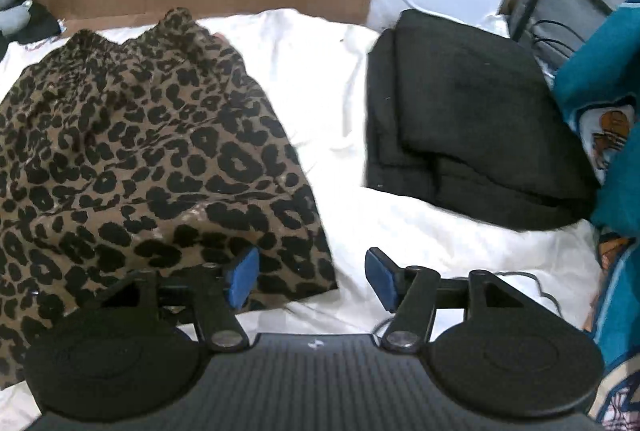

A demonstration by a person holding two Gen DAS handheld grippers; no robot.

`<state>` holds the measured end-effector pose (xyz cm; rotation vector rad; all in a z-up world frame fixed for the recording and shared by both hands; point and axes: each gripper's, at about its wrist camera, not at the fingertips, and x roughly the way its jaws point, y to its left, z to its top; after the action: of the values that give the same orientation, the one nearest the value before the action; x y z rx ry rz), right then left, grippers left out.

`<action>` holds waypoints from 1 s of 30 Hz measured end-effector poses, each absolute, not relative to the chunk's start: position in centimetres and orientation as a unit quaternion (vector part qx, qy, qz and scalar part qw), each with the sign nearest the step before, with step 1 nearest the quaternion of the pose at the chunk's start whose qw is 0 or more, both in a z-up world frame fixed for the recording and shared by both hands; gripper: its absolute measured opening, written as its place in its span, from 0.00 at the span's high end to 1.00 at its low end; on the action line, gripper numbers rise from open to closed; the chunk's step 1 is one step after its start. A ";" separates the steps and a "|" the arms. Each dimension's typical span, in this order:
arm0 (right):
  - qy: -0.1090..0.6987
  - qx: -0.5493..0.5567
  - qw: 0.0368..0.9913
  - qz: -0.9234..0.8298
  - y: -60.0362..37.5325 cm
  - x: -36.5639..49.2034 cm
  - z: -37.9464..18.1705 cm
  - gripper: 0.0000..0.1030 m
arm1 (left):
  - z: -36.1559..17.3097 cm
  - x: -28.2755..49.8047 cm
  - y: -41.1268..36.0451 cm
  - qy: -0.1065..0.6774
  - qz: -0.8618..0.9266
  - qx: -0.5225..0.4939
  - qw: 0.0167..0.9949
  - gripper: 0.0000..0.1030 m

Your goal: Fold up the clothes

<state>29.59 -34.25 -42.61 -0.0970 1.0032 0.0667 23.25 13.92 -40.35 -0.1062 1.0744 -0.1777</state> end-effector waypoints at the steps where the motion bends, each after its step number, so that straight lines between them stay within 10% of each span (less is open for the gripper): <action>1: 0.482 -0.050 0.874 0.038 -34.0 29.8 -43.0 0.37 | -40.6 23.4 13.7 0.513 -0.086 -0.055 0.853 0.46; 6: 0.496 -0.060 0.865 0.046 -33.5 30.9 -44.4 0.87 | -40.7 24.0 12.5 0.510 -0.099 -0.070 0.851 0.84; 10: 0.485 -0.066 0.871 0.034 -34.3 31.0 -43.9 0.92 | -39.4 24.3 11.1 0.490 -0.116 -0.066 0.862 0.93; 17: 0.487 -0.061 0.872 -0.006 -35.8 31.3 -43.8 0.92 | -38.6 25.8 6.5 0.467 -0.172 -0.034 0.867 0.92; 30: 0.494 -0.066 0.867 -0.005 -35.0 30.7 -44.8 0.92 | -40.1 25.3 6.2 0.492 -0.173 -0.001 0.853 0.54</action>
<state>30.70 -34.97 -44.82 -0.1388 1.0341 -0.0098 25.33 6.21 -40.06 -0.0023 1.0350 -0.3632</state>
